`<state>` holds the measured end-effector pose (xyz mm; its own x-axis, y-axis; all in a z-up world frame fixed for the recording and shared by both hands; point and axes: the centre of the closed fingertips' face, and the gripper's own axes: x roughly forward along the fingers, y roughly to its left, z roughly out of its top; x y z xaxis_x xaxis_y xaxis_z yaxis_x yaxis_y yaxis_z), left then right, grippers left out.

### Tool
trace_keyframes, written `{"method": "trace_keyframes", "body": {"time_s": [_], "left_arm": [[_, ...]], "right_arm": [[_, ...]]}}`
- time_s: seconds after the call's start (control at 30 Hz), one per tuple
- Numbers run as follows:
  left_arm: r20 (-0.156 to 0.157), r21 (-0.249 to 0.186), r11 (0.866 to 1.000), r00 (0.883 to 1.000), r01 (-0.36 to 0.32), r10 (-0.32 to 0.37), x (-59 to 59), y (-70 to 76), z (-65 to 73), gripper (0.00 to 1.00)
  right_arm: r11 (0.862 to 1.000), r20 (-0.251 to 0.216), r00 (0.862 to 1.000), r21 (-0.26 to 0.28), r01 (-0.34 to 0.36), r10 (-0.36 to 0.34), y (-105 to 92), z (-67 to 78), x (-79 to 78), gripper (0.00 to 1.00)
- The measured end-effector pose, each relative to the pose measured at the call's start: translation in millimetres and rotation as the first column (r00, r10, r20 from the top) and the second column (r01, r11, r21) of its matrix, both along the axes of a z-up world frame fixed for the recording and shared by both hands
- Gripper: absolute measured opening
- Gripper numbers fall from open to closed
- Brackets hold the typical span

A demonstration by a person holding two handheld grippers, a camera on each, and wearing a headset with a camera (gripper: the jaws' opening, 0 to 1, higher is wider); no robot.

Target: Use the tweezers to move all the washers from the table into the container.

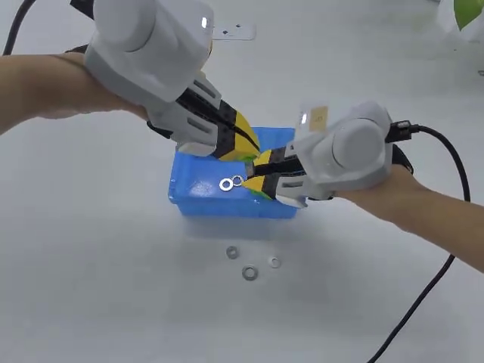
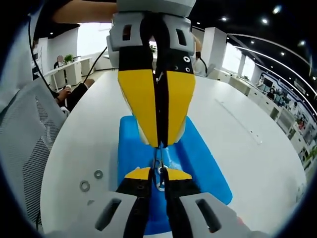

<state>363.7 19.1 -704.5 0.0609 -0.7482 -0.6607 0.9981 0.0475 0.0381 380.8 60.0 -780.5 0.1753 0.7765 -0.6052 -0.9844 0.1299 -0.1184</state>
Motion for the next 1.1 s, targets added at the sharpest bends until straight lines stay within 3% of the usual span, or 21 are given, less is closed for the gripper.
{"method": "trace_keyframes", "body": {"time_s": [0.33, 0.63, 1.1], "left_arm": [[0.02, 0.01, 1.0, 1.0, 0.002, -0.002, -2.4, 1.2, 6.5, 0.05], [0.044, 0.002, 1.0, 0.999, -0.003, 0.003, -4.8, 3.9, 21.2, 0.05], [0.099, -0.011, 1.0, 0.995, 0.005, -0.004, -17.6, 13.6, 41.7, 0.05]], "right_arm": [[1.0, 0.027, 0.999, -0.019, -0.019, 0.02, 1.8, 4.9, -2.4, 0.11], [1.0, 0.057, 0.998, -0.002, -0.019, 0.019, 3.7, 21.4, -5.1, 0.11], [0.999, 0.107, 0.993, 0.024, -0.048, 0.045, 8.3, 50.9, -23.8, 0.11]]}}
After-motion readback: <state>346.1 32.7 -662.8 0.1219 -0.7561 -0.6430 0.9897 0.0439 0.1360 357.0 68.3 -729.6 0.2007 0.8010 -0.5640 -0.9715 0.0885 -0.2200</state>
